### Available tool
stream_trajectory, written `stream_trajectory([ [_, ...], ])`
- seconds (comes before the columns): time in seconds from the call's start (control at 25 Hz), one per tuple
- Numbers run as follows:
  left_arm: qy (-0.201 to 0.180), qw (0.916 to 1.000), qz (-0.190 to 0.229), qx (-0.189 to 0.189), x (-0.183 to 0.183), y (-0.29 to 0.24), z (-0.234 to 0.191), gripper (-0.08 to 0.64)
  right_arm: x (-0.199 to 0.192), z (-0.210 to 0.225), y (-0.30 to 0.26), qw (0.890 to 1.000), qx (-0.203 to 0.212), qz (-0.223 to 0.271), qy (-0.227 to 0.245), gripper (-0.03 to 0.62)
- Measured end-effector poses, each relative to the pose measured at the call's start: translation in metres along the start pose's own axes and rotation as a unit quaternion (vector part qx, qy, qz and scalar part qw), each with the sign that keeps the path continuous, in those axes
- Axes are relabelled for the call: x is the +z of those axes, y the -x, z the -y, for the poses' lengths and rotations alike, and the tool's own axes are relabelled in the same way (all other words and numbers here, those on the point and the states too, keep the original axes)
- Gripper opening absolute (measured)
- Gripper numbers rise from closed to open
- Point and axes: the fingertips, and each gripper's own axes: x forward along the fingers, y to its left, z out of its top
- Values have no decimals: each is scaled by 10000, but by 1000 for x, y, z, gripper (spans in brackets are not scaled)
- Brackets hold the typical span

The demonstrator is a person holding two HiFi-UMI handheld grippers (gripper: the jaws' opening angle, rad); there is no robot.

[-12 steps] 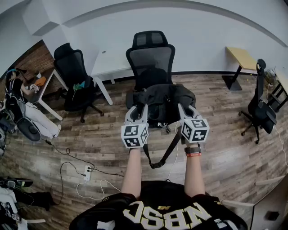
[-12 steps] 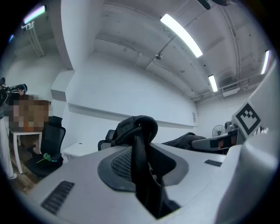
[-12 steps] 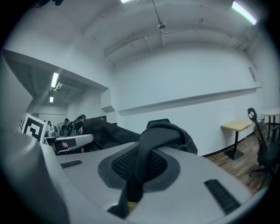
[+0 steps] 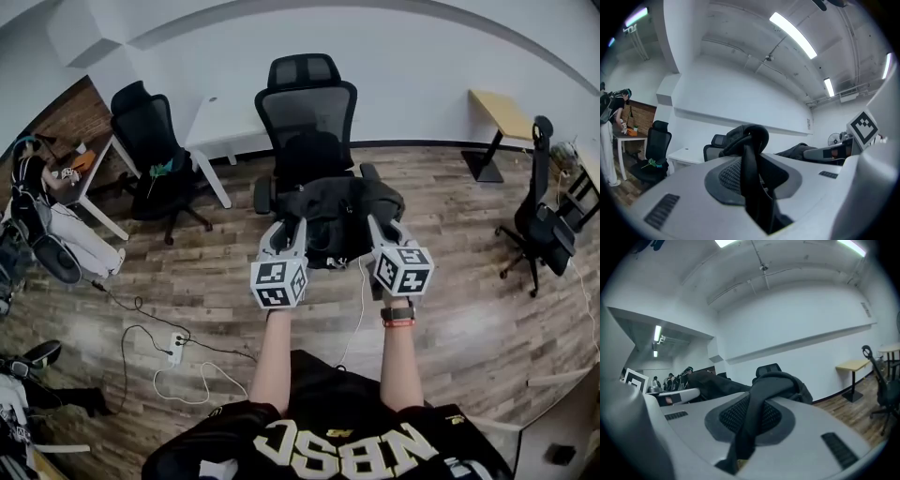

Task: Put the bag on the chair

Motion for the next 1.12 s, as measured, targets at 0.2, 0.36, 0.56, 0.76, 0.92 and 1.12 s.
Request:
stream_trajectory([
  [0.2,93,9997,-71,221,-3,1,-12,109,-10,-3,-11,9994,240,-247,-88,29],
  [0.36,183,9994,-118,271,-15,-7,-20,109,-19,-2,-25,9992,211,-322,-123,28],
  [0.56,201,9989,-372,220,-42,-46,-40,109,-41,21,-67,9975,91,-625,-313,29],
  [0.76,315,9987,-329,237,-39,-108,-73,109,-25,37,-136,9971,95,-698,-302,29],
  [0.92,475,9980,-320,253,-31,-148,-105,109,-10,35,-191,9967,83,-748,-290,29],
  [1.12,617,9970,-396,242,-30,-201,-148,109,-2,29,-258,9959,123,-882,-129,29],
])
